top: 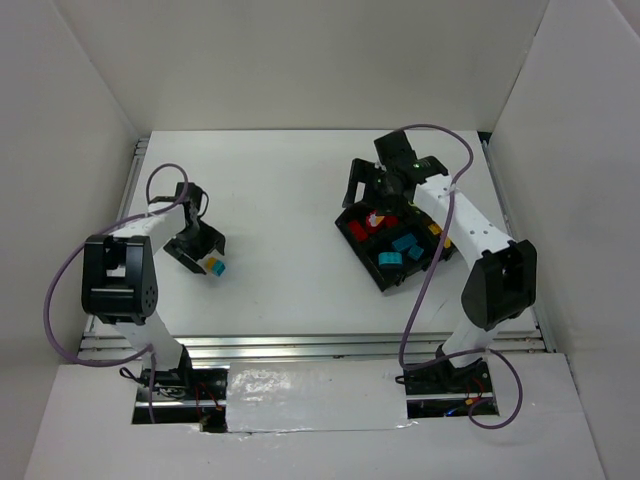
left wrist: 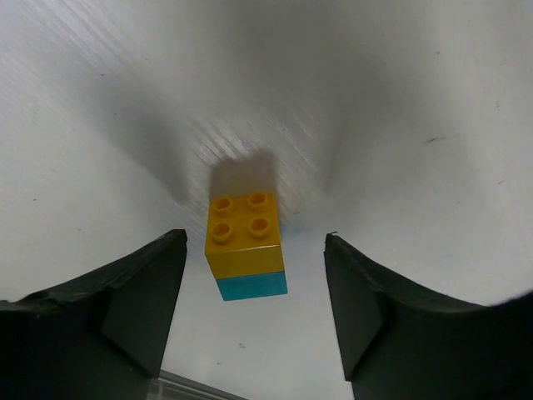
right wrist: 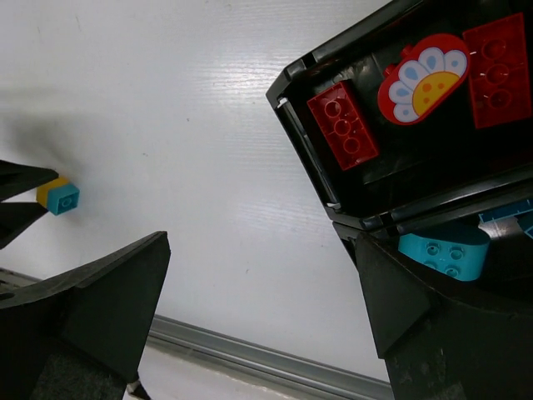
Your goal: Sort the legos into containers by color
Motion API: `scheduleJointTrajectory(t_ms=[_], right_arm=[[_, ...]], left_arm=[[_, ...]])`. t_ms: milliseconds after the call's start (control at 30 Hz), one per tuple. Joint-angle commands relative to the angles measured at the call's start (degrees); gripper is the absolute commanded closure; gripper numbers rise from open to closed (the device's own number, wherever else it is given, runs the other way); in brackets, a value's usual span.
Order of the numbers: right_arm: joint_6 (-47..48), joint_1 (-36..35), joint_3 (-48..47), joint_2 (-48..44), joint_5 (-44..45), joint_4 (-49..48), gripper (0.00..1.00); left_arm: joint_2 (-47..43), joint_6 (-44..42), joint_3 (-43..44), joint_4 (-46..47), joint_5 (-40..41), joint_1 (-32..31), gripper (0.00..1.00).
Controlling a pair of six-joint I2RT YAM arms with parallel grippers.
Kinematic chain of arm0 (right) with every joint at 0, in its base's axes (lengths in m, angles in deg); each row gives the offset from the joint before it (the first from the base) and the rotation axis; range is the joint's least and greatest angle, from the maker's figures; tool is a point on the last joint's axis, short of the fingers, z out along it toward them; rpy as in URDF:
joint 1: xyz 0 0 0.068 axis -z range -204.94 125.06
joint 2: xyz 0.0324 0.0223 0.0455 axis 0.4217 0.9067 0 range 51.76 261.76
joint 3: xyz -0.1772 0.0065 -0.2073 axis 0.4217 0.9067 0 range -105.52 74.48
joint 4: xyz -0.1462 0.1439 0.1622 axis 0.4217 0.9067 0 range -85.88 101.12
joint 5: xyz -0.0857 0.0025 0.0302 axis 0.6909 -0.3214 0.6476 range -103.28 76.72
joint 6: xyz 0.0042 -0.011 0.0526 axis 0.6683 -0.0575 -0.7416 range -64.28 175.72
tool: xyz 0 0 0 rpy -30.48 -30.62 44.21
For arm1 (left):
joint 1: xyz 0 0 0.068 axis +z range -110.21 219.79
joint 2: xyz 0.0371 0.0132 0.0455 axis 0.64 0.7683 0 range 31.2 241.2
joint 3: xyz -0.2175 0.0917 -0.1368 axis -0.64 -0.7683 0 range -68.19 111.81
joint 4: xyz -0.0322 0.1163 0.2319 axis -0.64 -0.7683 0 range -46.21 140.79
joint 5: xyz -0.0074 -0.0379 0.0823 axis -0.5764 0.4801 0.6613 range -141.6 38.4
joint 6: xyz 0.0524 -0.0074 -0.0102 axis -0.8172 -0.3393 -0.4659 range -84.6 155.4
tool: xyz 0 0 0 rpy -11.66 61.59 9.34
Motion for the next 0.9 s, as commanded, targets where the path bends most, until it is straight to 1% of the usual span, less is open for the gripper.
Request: scheduleJointTrajectory(t_ms=[0, 33, 67, 100, 133, 367, 400, 433, 467, 500, 600, 633, 700, 733, 767, 800, 833, 867], right_arm=[[1.4, -0.4, 0.0, -3.5, -0.7, -1.9, 0.00], [1.5, -0.4, -0.2, -3.5, -0.9, -1.7, 0.00], [1.6, -0.3, -0.3, -3.5, -1.1, -1.7, 0.00], [1.7, -0.5, -0.3, -3.6, -1.2, -1.7, 0.00], [1.7, -0.5, -0.3, -3.6, -1.2, -1.7, 0.00], [2.2, -0.5, -0.7, -3.3, -2.4, -1.6, 0.00], [2.1, -0.5, -0.6, -3.1, -2.6, -1.6, 0.00], [2.0, -0.5, -0.6, -3.1, -3.2, -1.9, 0.01], [1.8, -0.5, -0.5, -3.0, -3.7, -2.1, 0.00], [1.7, -0.6, -0.1, -3.0, -4.4, -2.4, 0.00], [0.1, -0.6, 2.5, -3.7, -11.6, -6.2, 0.01], [-0.7, -0.9, 3.7, -3.8, -15.7, -9.6, 0.01], [-4.0, -2.0, 7.0, -4.2, -19.5, -13.7, 0.03], [-4.8, -2.7, 8.0, -4.4, -21.1, -18.1, 0.03], [-6.8, -3.5, 9.6, -4.4, -23.4, -20.1, 0.04], [-7.9, -5.1, 10.2, -4.2, -24.4, -22.4, 0.05], [-8.7, -5.8, 10.8, -4.0, -25.5, -26.8, 0.05], [-10.1, -6.6, 11.3, -3.5, -26.5, -28.8, 0.07]], left_arm=[[1.1, 2.0, -1.1, 1.3, 0.5, -0.2, 0.26], [1.4, 2.2, -1.1, 1.2, 0.6, -0.2, 0.27], [1.9, 2.1, -1.1, 1.3, 0.7, -0.2, 0.32], [2.6, 2.1, -1.2, 1.3, 1.0, -1.6, 0.45], [2.7, 2.2, -1.3, 1.3, 1.2, -1.6, 0.49], [3.1, 2.1, -2.6, 2.8, 2.0, -1.6, 0.48], [3.4, 1.7, -2.7, 3.3, 1.8, -1.6, 0.55], [3.4, 1.6, -2.8, 3.5, 1.3, -1.6, 0.68], [3.4, 1.6, -2.9, 3.4, 1.1, -1.7, 0.90], [3.3, 1.5, -2.8, 3.4, 0.7, -1.7, 1.00], [1.4, 1.6, -1.2, 2.4, -0.2, -2.4, 1.00], [0.8, 1.5, -0.2, 1.9, -1.2, -2.7, 1.00], [-0.9, 1.6, 3.2, 1.6, -3.4, -3.5, 1.00], [-1.5, 1.8, 5.9, 1.6, -5.4, -4.7, 1.00], [-2.4, 2.2, 7.7, 1.4, -6.9, -5.6, 1.00], [-2.6, 2.7, 9.6, 1.2, -8.1, -7.8, 1.00], [-2.6, 3.0, 13.8, 0.5, -9.0, -8.9, 1.00], [-2.3, 3.2, 16.1, 0.0, -10.3, -10.3, 1.00]])
